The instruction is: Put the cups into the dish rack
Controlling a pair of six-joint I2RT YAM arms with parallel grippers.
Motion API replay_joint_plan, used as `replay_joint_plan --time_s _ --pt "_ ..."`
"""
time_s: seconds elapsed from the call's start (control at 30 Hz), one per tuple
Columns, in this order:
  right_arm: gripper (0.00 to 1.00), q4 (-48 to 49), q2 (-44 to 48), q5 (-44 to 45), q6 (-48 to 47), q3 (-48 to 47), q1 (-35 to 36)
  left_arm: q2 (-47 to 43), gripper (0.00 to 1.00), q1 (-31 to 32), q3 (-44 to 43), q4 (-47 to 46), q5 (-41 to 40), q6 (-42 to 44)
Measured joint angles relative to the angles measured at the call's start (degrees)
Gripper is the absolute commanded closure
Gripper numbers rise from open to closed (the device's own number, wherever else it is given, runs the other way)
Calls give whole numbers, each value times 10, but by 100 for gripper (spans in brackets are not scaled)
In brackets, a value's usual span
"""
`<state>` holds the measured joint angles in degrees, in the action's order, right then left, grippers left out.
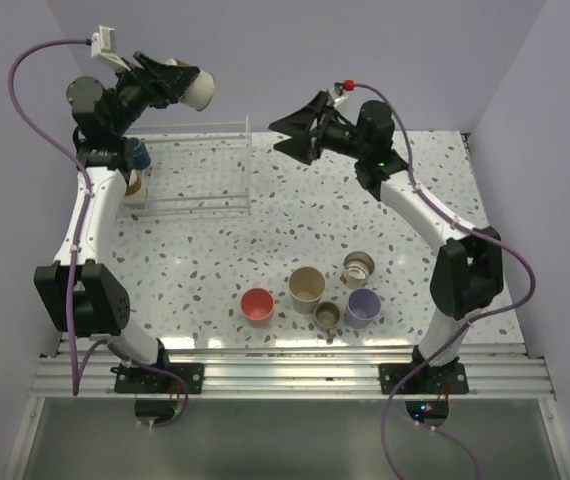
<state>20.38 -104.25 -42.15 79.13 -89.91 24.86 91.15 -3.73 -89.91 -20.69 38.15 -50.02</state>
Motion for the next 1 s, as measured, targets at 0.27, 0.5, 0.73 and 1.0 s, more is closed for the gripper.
replay_joint_plan --time_s 0.27,0.5,0.73,1.0 --pt "19 -216 111 -9 -220 11 -21 86 100 0 -78 211 -148 227" --pt "19 -361 116 2 -348 10 -15 195 100 0 -93 268 -256 287" --pt "19 -440 110 14 -422 -10 -18 283 100 0 -117 282 -344 319" --pt "21 -472 92 26 -464 -47 -29 363 100 0 -188 287 -406 350"
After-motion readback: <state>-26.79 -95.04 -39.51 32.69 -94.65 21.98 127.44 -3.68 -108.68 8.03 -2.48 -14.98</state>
